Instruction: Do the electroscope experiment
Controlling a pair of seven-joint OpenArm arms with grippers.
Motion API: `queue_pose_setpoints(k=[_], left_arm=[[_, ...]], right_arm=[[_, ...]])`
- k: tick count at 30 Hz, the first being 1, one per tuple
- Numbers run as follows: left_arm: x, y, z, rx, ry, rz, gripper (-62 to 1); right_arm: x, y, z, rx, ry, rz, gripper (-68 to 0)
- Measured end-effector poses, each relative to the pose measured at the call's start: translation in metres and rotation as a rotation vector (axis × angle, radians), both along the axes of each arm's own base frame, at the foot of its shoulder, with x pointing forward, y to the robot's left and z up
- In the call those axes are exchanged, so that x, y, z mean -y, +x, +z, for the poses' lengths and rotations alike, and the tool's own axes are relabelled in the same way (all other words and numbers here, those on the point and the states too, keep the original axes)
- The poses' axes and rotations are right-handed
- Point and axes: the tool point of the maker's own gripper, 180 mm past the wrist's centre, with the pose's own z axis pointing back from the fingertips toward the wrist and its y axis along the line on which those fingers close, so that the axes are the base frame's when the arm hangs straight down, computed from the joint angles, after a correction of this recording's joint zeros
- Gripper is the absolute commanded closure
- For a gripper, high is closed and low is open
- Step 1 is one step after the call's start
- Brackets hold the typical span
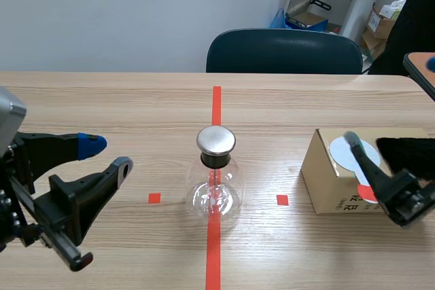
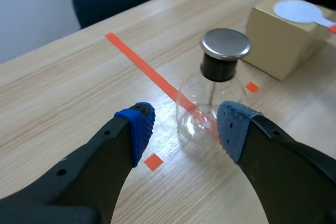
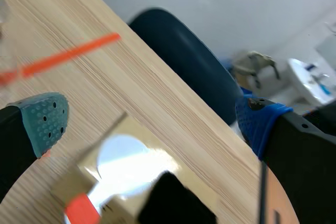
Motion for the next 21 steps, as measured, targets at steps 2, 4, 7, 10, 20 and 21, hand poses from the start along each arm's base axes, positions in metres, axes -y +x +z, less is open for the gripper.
queue_pose_setpoints(k=[2,4,7,10,20,21], left_arm=[[-0.007,0.007,0.004,0.024,-0.012,0.065,-29.6],[-0.016,0.014,0.009,0.041,-0.024,0.125,-29.6],[-0.034,0.025,0.007,0.02,-0.021,0.223,-29.8],[-0.053,0.034,0.01,0.024,-0.021,0.32,-30.0],[-0.085,0.047,0.024,0.105,0.059,0.431,-30.2],[-0.088,0.048,0.026,0.121,0.079,0.442,-30.2]], right_arm=[[-0.012,0.003,0.007,-0.031,0.069,0.059,-67.9],[-0.025,0.003,0.01,-0.072,0.101,0.132,-67.9],[-0.041,0.005,0.013,-0.107,0.117,0.204,-67.9],[-0.056,0.005,0.01,-0.16,0.145,0.253,-67.9],[-0.103,-0.014,0.006,-0.287,0.184,0.483,-67.9],[-0.105,-0.016,0.005,-0.296,0.184,0.495,-67.9]])
